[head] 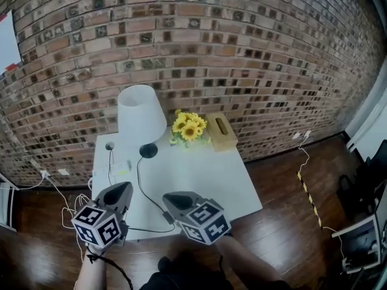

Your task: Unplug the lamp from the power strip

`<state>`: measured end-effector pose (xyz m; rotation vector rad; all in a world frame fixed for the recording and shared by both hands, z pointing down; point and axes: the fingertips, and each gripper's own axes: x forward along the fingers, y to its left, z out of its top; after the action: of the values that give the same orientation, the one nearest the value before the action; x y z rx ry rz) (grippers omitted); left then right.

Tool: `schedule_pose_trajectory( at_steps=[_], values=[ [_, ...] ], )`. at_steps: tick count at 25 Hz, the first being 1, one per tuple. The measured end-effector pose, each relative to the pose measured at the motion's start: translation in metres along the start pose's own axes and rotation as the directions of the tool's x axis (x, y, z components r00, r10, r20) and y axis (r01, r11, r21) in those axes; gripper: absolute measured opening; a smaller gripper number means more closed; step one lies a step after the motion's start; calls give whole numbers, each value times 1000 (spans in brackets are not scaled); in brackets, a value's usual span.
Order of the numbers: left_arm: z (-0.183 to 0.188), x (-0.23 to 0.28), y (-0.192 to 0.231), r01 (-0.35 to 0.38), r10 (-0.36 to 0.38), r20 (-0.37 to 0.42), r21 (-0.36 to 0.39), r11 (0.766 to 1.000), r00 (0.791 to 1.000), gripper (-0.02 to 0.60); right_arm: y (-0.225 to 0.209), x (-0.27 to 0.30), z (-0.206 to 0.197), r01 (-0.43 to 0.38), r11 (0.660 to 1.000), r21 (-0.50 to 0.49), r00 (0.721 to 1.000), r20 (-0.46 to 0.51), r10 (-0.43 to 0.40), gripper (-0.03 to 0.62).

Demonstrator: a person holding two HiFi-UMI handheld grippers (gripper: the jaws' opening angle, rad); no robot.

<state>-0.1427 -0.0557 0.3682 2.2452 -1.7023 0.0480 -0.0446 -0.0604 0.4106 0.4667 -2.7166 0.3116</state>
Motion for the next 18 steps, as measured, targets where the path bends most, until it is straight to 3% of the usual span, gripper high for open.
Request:
schedule_pose_trajectory(
  at_steps=[7,11,15,18],
  values=[
    [-14,4,-9,118,-119,-26,-7,993,993,23,13,-15,-4,106,994,-2,994,-3,-106,0],
    [-24,21,-35,194,-194,-62,-5,981,979,23,19,-39,-4,108,994,20,994,34,-108,0],
    [-21,41,-71,265,-259,-102,49,963,960,23,3,-73,-4,187,980,74,978,83,-193,0],
    [-15,53,-97,310,-299,-117,96,946,947,23,-9,-97,-8,200,967,156,969,114,-218,-2]
  ],
)
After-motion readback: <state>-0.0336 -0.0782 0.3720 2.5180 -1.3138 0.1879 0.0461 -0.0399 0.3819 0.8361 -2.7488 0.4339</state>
